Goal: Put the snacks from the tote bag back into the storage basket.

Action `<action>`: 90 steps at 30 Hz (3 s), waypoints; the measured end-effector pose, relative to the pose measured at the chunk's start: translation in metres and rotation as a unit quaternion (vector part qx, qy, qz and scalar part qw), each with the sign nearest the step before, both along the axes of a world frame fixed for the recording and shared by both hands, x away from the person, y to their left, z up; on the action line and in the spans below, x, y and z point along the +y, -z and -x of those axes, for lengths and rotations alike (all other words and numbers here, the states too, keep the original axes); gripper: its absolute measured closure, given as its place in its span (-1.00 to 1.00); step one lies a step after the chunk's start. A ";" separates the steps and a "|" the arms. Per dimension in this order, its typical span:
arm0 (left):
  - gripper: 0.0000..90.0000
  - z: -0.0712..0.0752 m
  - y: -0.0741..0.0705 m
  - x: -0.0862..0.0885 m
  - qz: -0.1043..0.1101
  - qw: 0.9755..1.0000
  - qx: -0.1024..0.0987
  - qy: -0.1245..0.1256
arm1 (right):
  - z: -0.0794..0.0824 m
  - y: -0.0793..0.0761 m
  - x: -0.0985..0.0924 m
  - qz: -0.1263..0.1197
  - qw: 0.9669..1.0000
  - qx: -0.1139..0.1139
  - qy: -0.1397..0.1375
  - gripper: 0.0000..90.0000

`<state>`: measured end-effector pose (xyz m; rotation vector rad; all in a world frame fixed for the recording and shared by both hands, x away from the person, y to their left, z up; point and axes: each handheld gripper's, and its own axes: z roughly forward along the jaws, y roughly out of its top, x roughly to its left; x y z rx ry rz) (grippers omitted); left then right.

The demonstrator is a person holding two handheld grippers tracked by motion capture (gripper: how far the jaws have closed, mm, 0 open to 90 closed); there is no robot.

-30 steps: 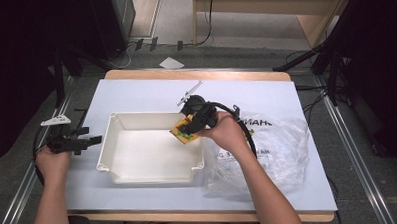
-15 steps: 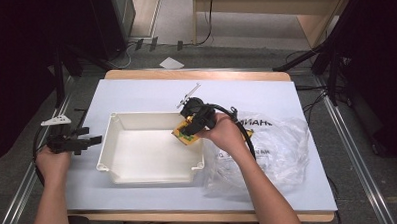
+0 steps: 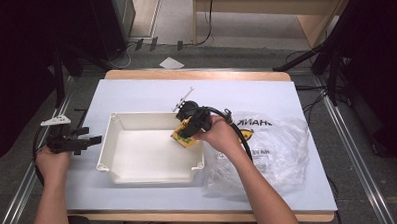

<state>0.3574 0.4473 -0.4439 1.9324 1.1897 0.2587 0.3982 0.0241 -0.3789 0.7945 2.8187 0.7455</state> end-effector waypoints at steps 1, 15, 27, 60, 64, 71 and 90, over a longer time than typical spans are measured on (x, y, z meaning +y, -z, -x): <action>-0.64 0.000 0.000 0.000 0.000 1.000 0.000 0.000 | -0.001 0.000 0.000 -0.004 1.000 0.000 0.000 0.21; -0.64 0.000 0.000 -0.001 -0.001 1.000 0.001 0.001 | -0.001 0.004 0.004 -0.016 1.000 -0.007 0.013 0.18; -0.64 0.000 0.000 -0.001 -0.001 1.000 0.002 0.001 | -0.004 0.007 0.003 -0.035 0.999 0.003 0.021 0.15; -0.64 0.000 0.000 0.000 0.001 1.000 0.001 0.001 | -0.003 0.009 0.006 -0.046 0.998 -0.012 0.048 0.01; -0.64 0.000 0.000 0.000 0.001 1.000 0.001 -0.001 | -0.002 -0.001 0.000 -0.055 0.997 -0.008 0.050 0.00; -0.64 0.000 0.000 0.000 0.002 1.000 0.003 0.003 | 0.005 -0.021 -0.009 -0.065 0.997 -0.014 0.043 -0.01; -0.64 0.001 0.000 0.001 0.003 1.000 0.002 0.000 | 0.032 -0.052 -0.019 -0.085 0.996 -0.020 0.002 0.17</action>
